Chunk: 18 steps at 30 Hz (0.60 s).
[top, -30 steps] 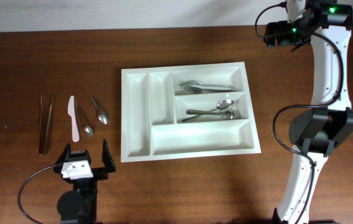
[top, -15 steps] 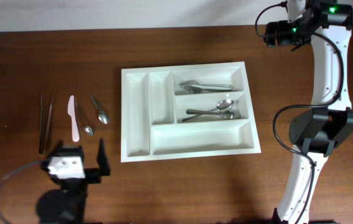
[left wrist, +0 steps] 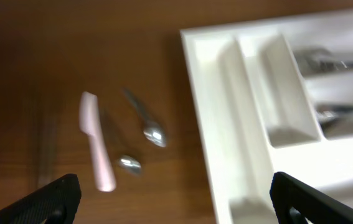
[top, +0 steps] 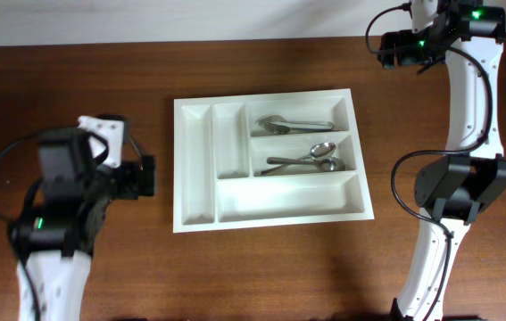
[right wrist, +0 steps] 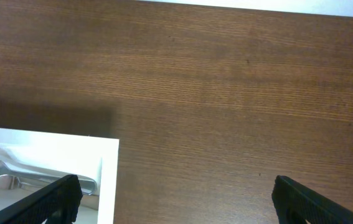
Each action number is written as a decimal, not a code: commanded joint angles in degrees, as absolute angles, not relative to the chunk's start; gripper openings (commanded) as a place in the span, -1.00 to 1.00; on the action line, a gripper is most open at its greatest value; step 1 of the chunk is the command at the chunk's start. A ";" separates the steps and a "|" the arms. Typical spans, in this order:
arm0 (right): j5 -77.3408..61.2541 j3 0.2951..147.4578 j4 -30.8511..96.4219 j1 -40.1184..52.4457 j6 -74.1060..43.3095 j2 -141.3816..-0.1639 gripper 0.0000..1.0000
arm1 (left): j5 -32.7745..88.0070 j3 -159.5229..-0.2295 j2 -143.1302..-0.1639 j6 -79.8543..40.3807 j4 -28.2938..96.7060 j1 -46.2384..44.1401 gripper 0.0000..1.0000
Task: Pack container
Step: 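Move the left gripper over the left-side cutlery near the knives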
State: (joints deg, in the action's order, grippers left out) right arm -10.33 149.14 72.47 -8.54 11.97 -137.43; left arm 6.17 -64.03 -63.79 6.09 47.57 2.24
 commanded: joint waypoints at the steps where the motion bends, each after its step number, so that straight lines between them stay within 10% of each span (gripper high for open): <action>1: -9.82 150.17 72.47 -8.32 11.51 -136.03 0.97 | 14.94 -65.32 -70.06 6.94 47.11 2.42 0.98; 18: -9.82 150.17 72.47 -8.32 11.51 -136.03 0.97 | -0.49 -65.32 -83.13 -17.98 47.57 8.29 0.99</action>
State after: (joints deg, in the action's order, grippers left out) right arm -10.33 149.14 72.47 -8.54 11.99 -137.43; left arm 3.81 -64.10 -80.99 -10.26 47.46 6.72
